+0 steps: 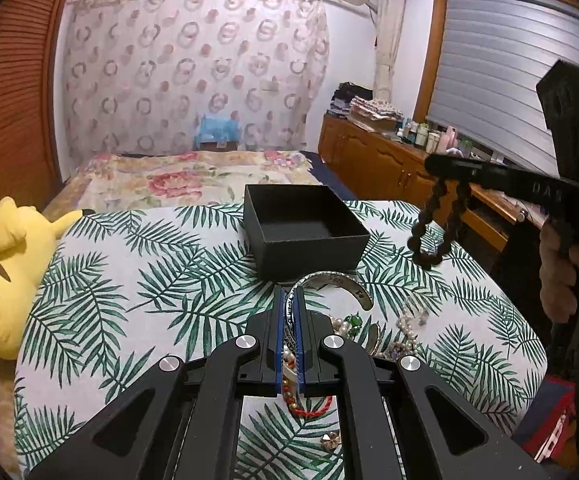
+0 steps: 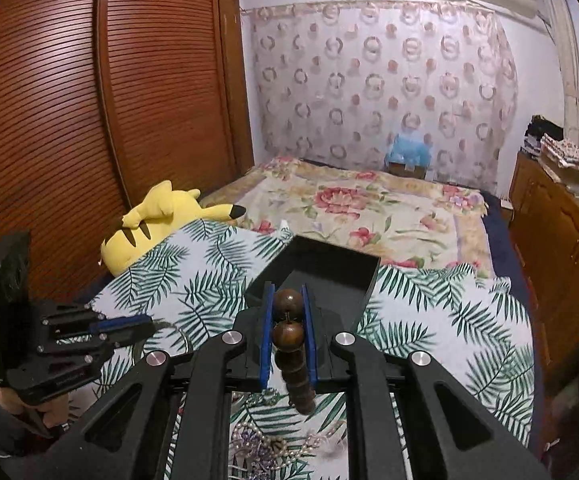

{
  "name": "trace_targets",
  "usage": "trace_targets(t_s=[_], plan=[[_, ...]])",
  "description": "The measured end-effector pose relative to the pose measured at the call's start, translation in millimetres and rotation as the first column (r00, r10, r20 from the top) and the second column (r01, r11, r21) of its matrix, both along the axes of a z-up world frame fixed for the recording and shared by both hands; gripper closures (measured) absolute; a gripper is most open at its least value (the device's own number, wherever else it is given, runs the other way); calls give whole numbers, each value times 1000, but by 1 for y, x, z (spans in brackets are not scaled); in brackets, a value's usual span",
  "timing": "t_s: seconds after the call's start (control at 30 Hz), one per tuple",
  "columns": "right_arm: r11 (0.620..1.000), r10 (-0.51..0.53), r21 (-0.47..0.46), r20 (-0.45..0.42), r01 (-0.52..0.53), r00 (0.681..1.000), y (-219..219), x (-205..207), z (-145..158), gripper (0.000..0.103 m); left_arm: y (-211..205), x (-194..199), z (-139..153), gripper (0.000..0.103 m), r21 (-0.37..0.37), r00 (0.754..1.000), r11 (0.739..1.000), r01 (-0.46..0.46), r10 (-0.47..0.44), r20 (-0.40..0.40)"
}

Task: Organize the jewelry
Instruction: 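Release the bead bracelet into the black box with the right gripper while the left drops the bangle in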

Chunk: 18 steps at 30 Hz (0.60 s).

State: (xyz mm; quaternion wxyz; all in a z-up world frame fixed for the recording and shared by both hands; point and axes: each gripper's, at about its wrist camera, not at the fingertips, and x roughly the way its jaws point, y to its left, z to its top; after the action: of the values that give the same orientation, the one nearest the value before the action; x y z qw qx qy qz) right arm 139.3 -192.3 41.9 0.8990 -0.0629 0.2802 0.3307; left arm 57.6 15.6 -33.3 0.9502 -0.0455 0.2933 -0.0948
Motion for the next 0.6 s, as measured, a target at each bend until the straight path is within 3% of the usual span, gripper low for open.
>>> trace_targets(t_s=[0.23, 0.6], plan=[[1000, 4, -4, 28, -3, 1000, 3, 4, 15, 88, 1, 2, 4, 100, 3, 1000, 1000, -3, 3, 13], [1000, 3, -29, -17, -3, 1000, 21, 56, -3, 88, 4, 38, 6, 100, 30, 1000, 999, -12, 12, 10]])
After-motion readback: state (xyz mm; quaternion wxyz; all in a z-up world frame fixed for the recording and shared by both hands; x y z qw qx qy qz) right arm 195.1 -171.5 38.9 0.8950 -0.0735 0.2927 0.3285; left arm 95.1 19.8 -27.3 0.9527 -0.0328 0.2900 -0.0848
